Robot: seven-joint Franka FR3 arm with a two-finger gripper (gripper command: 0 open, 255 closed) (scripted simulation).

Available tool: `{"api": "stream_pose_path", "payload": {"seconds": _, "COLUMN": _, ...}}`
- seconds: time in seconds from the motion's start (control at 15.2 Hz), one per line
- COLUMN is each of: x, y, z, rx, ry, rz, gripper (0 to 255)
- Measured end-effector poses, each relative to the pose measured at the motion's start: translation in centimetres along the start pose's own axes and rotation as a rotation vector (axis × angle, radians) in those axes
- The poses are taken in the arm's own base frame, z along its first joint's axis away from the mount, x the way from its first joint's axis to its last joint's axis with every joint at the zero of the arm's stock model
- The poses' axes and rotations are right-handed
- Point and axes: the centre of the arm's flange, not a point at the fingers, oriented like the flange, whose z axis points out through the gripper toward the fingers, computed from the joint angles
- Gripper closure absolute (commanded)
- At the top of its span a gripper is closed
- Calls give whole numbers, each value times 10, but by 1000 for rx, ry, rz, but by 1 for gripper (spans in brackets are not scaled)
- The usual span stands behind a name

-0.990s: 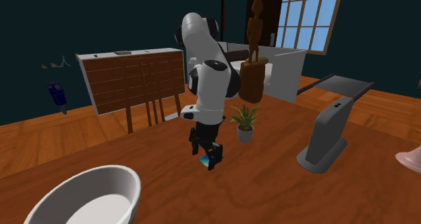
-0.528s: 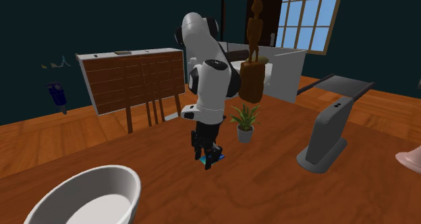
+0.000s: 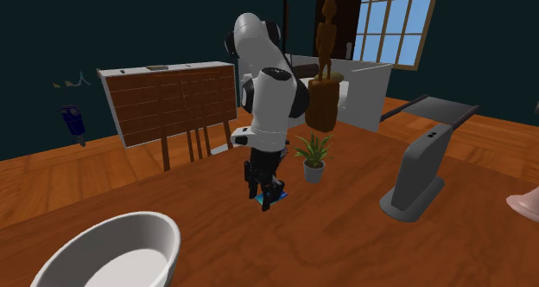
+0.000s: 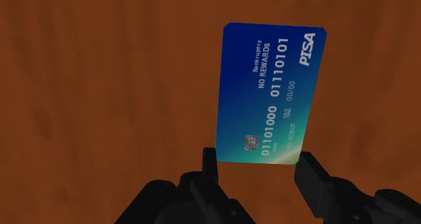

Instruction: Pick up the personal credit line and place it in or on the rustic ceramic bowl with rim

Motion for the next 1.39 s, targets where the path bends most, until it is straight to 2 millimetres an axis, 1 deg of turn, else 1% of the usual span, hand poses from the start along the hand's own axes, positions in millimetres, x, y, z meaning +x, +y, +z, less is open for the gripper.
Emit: {"api": "stream_pose_path", "payload": {"seconds": 1.39, "x": 18, "y": 2, "z": -109, "rx": 0, "ry": 0, "rz": 0, "gripper": 255}}
